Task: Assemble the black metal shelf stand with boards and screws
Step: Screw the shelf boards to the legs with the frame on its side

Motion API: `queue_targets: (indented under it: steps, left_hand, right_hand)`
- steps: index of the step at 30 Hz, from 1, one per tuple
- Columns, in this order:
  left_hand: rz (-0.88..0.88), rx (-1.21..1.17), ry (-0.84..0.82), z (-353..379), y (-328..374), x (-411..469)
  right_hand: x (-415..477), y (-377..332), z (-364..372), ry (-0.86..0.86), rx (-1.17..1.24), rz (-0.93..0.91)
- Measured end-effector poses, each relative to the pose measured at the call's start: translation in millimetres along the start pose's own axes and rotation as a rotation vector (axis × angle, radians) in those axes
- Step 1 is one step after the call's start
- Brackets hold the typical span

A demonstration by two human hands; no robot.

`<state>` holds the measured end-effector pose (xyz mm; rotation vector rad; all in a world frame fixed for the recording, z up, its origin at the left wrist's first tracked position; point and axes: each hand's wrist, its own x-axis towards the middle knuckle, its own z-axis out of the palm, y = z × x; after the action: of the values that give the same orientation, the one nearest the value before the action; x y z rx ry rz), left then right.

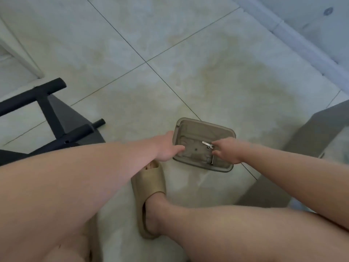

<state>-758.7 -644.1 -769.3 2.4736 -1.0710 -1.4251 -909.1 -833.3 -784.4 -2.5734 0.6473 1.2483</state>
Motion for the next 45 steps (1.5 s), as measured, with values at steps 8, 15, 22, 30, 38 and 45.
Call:
queue_targets:
  steps: [8, 15, 22, 30, 38, 45]
  left_hand:
    - [-0.031, -0.245, 0.115, 43.1, -28.3, 56.5]
    - [-0.008, -0.407, 0.164, 49.1, -29.3, 73.9]
    - [-0.001, -0.401, 0.167, 48.5, -24.9, 72.9]
    - [-0.044, -0.436, 0.088, 48.6, -18.9, 64.4]
    - [-0.075, -0.152, -0.012, -0.6, -32.0, 15.6]
    - [-0.052, -0.025, 0.123, -64.1, -48.1, -81.4]
  right_hand:
    - [62.4, 11.9, 49.4, -0.007, -0.227, -0.039]
    - [92.4, 14.4, 67.9, 0.029, -0.578, -0.108]
    - [96.1, 16.0, 82.9, -0.023, -0.697, -0.170]
    - [87.0, 17.4, 66.2, -0.092, -0.459, -0.145]
    - [45.4, -17.6, -2.3, 0.042, -0.094, -0.118]
    - [-32.1, -81.4, -75.1, 0.354, 0.250, -0.193]
